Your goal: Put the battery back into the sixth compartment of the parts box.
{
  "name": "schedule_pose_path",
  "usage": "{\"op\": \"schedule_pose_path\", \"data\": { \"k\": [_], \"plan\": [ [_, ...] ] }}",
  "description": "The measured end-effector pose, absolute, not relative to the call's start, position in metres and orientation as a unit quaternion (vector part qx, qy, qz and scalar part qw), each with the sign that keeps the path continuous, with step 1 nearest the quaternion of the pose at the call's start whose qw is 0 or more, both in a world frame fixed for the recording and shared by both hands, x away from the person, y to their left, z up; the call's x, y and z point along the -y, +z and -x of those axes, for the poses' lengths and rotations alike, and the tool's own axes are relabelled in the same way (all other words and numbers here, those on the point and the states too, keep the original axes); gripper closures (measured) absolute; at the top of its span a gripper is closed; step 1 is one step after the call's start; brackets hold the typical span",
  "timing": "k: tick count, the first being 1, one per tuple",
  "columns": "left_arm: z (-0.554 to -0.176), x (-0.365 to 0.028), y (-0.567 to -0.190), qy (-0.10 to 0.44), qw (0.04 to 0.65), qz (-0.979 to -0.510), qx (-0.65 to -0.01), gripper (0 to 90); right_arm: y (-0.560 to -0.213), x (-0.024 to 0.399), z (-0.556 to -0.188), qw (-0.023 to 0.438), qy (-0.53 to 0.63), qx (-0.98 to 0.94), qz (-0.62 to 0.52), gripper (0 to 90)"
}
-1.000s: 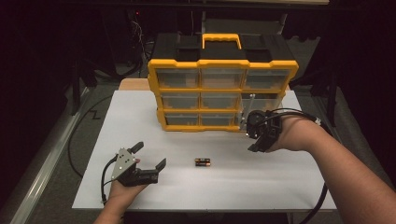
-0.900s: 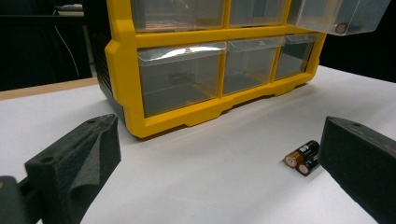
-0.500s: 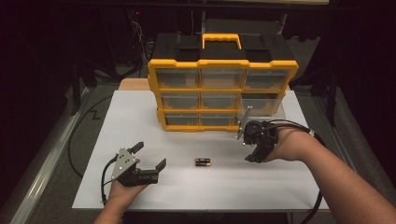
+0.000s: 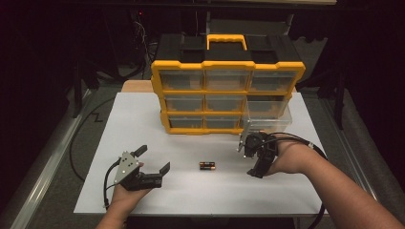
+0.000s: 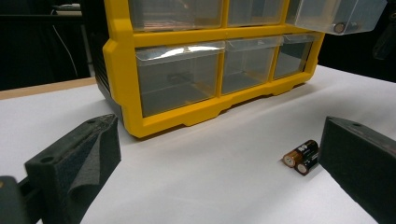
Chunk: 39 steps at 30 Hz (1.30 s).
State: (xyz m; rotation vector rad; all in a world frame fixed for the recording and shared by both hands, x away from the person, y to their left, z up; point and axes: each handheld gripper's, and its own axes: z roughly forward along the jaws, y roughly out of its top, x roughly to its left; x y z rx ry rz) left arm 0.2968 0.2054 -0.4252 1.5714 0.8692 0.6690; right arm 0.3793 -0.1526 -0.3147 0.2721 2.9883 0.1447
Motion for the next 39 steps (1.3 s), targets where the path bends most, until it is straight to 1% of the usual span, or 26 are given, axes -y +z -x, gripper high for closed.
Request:
{"op": "schedule_pose_path", "data": {
  "k": [4,13,26,39],
  "plan": [
    [-0.297,-0.206,-0.425,0.286,0.576,-0.67,-0.372,0.5,-0.321,0.151,-0.378,0.064,0.057,-0.992,-0.088,15.8],
    [-0.297,-0.206,-0.425,0.286,0.575,-0.671,-0.371,0.5,-0.346,0.149,-0.374,0.065,0.053,-0.992,-0.09,1.1],
    [-0.297,-0.206,-0.425,0.287,0.575,-0.671,-0.37,0.5,-0.366,0.138,-0.375,0.059,0.061,-0.993,-0.079,1.2],
    [-0.297,-0.206,-0.425,0.287,0.577,-0.668,-0.371,0.5,-0.375,0.108,-0.376,0.055,0.069,-0.994,-0.057,2.5]
  ]
}}
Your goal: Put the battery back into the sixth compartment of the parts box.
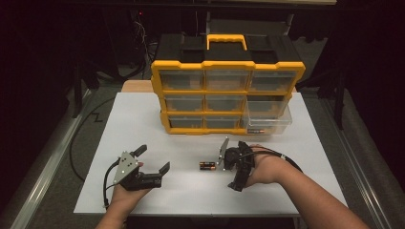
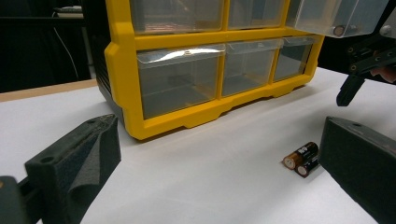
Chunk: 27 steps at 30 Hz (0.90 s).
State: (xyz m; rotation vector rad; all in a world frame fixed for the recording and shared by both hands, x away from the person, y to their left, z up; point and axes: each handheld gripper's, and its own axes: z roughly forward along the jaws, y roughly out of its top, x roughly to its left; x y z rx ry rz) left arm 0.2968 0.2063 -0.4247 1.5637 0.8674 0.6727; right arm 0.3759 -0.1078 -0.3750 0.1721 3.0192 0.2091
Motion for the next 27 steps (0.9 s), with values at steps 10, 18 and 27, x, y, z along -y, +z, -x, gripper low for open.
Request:
{"op": "schedule_pose_path", "data": {
  "k": [10,18,27],
  "plan": [
    [-0.297,-0.207,-0.425,0.288,0.578,-0.668,-0.37,0.5,-0.378,0.09,-0.379,0.053,0.079,-0.994,-0.048,3.9],
    [-0.297,-0.207,-0.424,0.288,0.579,-0.667,-0.37,0.5,-0.373,0.08,-0.383,0.054,0.084,-0.994,-0.042,7.3],
    [-0.297,-0.207,-0.424,0.287,0.58,-0.668,-0.369,0.5,-0.373,0.067,-0.386,0.048,0.091,-0.994,-0.034,15.3]
  ]
}}
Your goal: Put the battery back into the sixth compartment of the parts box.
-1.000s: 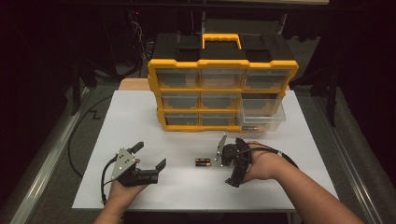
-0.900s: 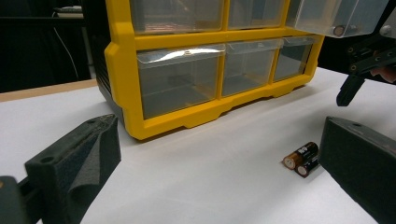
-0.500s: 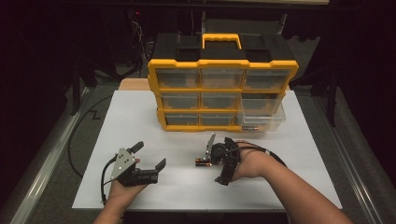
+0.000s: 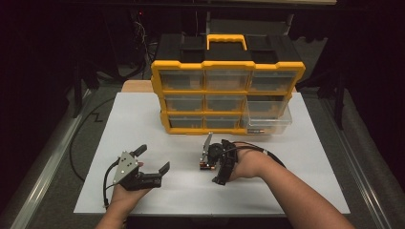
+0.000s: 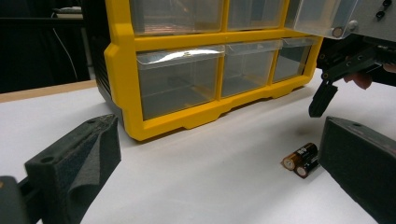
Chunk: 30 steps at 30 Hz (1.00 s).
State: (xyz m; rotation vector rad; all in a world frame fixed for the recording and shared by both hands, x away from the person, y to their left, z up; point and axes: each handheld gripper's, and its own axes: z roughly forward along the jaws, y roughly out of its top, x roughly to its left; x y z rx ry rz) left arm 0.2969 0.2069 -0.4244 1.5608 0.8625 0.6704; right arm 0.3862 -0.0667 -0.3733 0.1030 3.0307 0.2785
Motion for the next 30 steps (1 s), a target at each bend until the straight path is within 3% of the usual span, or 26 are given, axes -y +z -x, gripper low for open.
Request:
{"op": "schedule_pose_path", "data": {
  "k": [9,22,30],
  "plan": [
    [-0.297,-0.207,-0.424,0.287,0.579,-0.668,-0.368,0.5,-0.377,0.063,-0.393,0.046,0.091,-0.994,-0.034,25.4],
    [-0.297,-0.207,-0.424,0.287,0.58,-0.668,-0.368,0.5,-0.38,0.061,-0.396,0.047,0.088,-0.995,-0.029,57.7],
    [-0.297,-0.207,-0.424,0.287,0.58,-0.668,-0.367,0.5,-0.384,0.057,-0.396,0.048,0.085,-0.995,-0.023,67.8]
  ]
}}
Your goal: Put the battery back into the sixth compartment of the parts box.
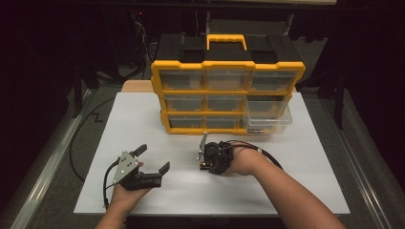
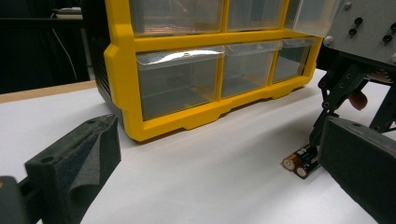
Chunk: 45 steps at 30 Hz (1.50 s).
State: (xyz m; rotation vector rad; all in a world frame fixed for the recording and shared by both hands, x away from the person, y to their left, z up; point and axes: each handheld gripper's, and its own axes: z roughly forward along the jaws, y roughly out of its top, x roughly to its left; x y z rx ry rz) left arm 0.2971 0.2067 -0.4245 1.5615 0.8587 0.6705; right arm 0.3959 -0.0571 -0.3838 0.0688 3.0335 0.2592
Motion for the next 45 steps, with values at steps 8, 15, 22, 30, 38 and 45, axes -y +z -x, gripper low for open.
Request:
{"op": "schedule_pose_path", "data": {
  "k": [8,15,22,30,38,45],
  "plan": [
    [-0.297,-0.207,-0.424,0.287,0.58,-0.668,-0.367,0.5,-0.386,0.055,-0.396,0.05,0.082,-0.995,-0.014,70.5],
    [-0.297,-0.207,-0.424,0.287,0.58,-0.667,-0.368,0.5,-0.391,0.052,-0.395,0.045,0.082,-0.996,-0.012,71.1],
    [-0.297,-0.208,-0.424,0.288,0.581,-0.666,-0.368,0.5,-0.395,0.049,-0.394,0.043,0.075,-0.996,-0.002,73.3],
    [-0.297,-0.208,-0.424,0.288,0.582,-0.666,-0.368,0.5,-0.397,0.048,-0.393,0.038,0.069,-0.997,-0.003,75.3],
    [-0.297,-0.208,-0.424,0.288,0.582,-0.665,-0.369,0.5,-0.397,0.048,-0.393,0.033,0.07,-0.997,-0.001,77.5],
    [-0.297,-0.208,-0.424,0.288,0.582,-0.664,-0.37,0.5,-0.396,0.049,-0.392,0.032,0.071,-0.997,0.002,78.7]
  ]
}}
